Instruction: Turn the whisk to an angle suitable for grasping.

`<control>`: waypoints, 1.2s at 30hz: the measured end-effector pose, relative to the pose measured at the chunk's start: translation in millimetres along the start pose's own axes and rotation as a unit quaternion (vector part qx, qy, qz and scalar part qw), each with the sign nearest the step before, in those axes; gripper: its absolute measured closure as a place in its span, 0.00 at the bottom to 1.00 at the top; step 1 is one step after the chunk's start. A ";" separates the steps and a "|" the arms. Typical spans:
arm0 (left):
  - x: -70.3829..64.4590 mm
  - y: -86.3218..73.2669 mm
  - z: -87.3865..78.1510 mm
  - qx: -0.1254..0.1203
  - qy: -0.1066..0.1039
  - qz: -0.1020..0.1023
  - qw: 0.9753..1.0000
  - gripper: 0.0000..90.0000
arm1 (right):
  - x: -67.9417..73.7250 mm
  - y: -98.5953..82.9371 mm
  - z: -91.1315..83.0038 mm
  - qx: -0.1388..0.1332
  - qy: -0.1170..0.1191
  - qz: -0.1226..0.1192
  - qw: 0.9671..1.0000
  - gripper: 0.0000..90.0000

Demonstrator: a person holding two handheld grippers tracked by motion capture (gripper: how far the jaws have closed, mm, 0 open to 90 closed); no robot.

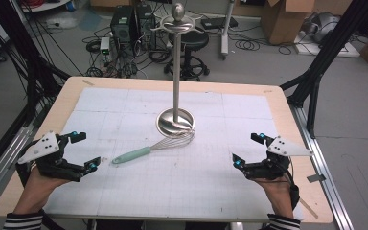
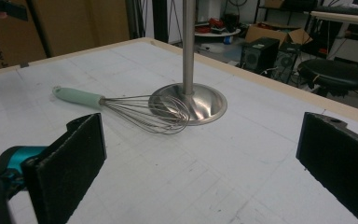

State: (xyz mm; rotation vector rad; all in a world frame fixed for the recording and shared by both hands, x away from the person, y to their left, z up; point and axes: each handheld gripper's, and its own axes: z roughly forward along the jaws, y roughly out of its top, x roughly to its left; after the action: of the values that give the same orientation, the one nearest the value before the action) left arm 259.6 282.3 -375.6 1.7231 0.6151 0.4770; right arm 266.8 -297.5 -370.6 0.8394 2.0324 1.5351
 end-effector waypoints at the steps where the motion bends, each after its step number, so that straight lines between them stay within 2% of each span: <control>1: 0.0 0.2 -0.1 -0.001 0.000 0.000 1.000 0.02 | -0.3 0.1 0.0 -0.001 -0.001 -0.001 1.000 0.00; 13: 1.1 1.4 1.6 -0.005 0.003 0.001 1.000 0.02 | 1.2 0.5 -1.5 -0.001 0.001 -0.006 1.000 0.00; 16: 1.5 2.2 3.4 0.003 -0.008 -0.004 1.000 0.02 | 0.7 -0.3 -1.3 0.001 0.002 -0.004 1.000 0.00; 25: 2.0 11.0 6.0 0.013 -0.008 0.010 1.000 0.02 | 3.5 0.8 3.8 0.007 0.010 -0.008 1.000 0.00; 31: 12.0 18.6 6.3 0.037 -0.014 0.006 0.999 0.02 | 4.1 0.9 3.5 0.006 0.010 -0.009 1.000 0.00; 35: 15.9 27.3 12.7 0.056 -0.028 0.016 0.998 0.02 | 3.6 0.9 3.1 0.004 0.009 -0.008 1.000 0.00; 36: 15.8 29.6 14.7 0.062 -0.031 0.024 0.997 0.02 | 3.4 0.8 2.7 0.004 0.009 -0.006 1.000 0.00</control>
State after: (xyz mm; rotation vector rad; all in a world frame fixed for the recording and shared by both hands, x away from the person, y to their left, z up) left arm 285.4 276.0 -350.3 1.8674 0.5702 0.4257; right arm 266.4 -293.1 -370.5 0.8184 2.0532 1.5340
